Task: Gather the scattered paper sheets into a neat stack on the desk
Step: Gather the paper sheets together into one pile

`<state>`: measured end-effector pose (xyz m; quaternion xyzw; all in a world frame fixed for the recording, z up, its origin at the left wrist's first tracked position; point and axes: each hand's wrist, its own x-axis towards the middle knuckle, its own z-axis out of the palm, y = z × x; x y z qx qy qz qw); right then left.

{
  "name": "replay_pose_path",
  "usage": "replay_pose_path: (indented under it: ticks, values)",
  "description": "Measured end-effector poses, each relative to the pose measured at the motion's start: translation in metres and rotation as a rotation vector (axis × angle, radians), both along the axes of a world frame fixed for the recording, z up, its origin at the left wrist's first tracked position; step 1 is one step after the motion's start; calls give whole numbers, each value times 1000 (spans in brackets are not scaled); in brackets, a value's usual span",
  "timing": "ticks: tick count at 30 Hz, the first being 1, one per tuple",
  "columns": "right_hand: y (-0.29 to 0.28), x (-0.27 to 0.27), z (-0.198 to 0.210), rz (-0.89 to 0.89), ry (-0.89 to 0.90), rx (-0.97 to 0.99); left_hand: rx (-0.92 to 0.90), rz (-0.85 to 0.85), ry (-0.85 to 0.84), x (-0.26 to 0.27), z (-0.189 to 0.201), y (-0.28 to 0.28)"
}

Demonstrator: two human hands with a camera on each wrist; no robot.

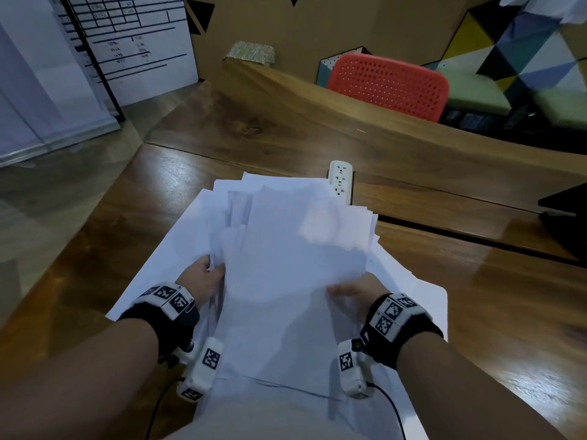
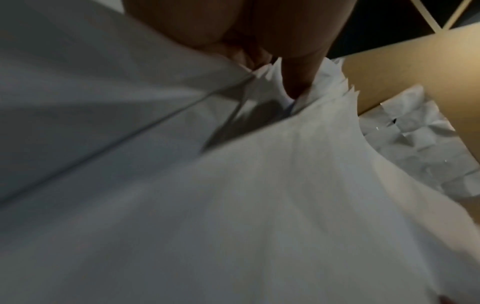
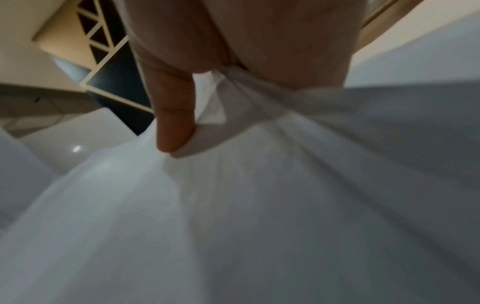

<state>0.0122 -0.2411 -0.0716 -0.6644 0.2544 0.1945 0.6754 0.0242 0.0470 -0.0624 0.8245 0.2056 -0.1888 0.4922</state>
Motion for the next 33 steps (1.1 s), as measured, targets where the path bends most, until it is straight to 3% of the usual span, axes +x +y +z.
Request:
replay_pose_path:
  ticks: [4, 7, 10, 15, 18, 22, 24, 26, 28, 30, 33]
  values:
    - [-32, -13, 8, -116, -16, 90, 88, -96, 46, 0, -3, -2]
    - [-80, -36, 7, -267, 38, 157, 124, -87, 56, -2, -7, 0]
    - [-121, -63, 2, -299, 145, 122, 158, -23, 73, -6, -5, 2]
    - [-152, -81, -27, -357, 240, -215, 214, 68, -14, -17, 3, -8]
    - [-126, -79, -7, -357, 244, -413, 245, 159, -85, -22, 9, -13]
    - [-107, -76, -3, -353, 262, -518, 310, 198, -114, -34, 15, -13]
    - [-100, -76, -3, -333, 257, -521, 463, 68, -108, -38, 15, -9]
    - [-93, -77, -3, -311, 253, -543, 817, -257, -72, -35, 15, -7]
    - [-87, -78, -1, -292, 238, -550, 1007, -581, -66, -22, 10, -8]
    - [-84, -79, -1, -290, 220, -546, 973, -771, -54, -8, 10, -16]
    - [-85, -80, -3, -292, 204, -529, 920, -803, -27, 11, 19, -27]
